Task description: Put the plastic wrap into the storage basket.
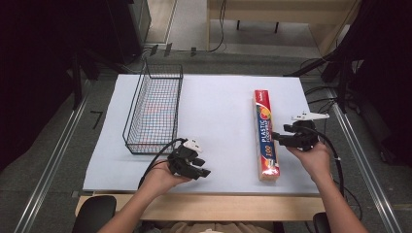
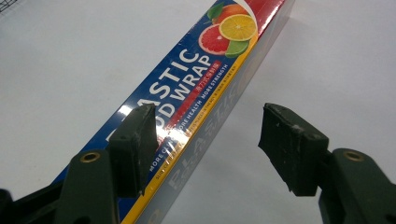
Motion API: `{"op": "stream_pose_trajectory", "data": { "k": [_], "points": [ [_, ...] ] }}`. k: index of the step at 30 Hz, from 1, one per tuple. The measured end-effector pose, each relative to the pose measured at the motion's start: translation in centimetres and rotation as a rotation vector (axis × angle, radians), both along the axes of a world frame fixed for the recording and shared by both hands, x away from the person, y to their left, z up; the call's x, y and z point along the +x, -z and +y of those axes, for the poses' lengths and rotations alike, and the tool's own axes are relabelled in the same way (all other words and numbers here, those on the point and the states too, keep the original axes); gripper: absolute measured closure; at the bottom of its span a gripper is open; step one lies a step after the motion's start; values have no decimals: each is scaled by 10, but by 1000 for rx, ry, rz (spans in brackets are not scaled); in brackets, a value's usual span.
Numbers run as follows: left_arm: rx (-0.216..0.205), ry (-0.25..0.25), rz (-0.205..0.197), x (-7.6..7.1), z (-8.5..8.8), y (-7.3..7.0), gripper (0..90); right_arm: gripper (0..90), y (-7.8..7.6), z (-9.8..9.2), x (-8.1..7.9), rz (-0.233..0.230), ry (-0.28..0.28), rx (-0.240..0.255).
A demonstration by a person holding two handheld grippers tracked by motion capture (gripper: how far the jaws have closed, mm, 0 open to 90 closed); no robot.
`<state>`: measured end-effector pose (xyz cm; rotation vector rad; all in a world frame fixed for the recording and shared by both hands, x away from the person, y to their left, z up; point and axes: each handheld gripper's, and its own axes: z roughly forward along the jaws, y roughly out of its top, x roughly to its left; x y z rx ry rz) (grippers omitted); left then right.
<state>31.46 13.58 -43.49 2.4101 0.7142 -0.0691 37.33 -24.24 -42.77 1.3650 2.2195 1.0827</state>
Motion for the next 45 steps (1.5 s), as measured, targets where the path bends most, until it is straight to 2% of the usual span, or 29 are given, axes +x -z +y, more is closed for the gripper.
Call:
{"op": "stream_pose_trajectory", "data": {
  "k": [1, 2, 5, 7, 11, 13, 14, 18, 22, 34, 41, 45],
  "points": [
    [2, -1, 22, 1, 1, 1, 443, 374, 0, 0, 0, -1, 2, 0],
    [8, -9, 24, 1, 1, 1, 443, 374, 0, 0, 0, -1, 2, 0],
    [17, 0, -8, -1, 3, -1, 416, 375, 0, -1, 1, -1, -1, 5],
    [-3, -7, -12, -1, 4, -2, 396, 375, 1, -1, 2, 3, -1, 4],
    [-23, -16, -17, 0, 6, -4, 396, 377, 2, -1, 2, 8, -9, -5],
    [-12, -25, -1, 3, 7, -4, 401, 389, 4, -1, 2, 21, -6, -14],
    [-20, -39, 28, 4, 7, -3, 409, 390, 4, -1, 2, 22, -7, -16],
    [-16, -25, 13, 4, 8, -3, 413, 390, 3, -2, 1, 14, -5, -14],
    [-32, -7, 10, 4, 7, -3, 409, 392, 3, -2, 0, 19, -3, -15],
    [-41, -8, 6, 5, 6, -4, 395, 417, 3, -2, -3, 18, -4, -26],
    [-49, -5, -2, 5, 6, -6, 391, 450, 2, 1, -6, 5, -10, -55],
    [-48, -2, 2, 5, 6, -6, 387, 449, 0, 0, -6, 6, 0, -50]
  ]
}}
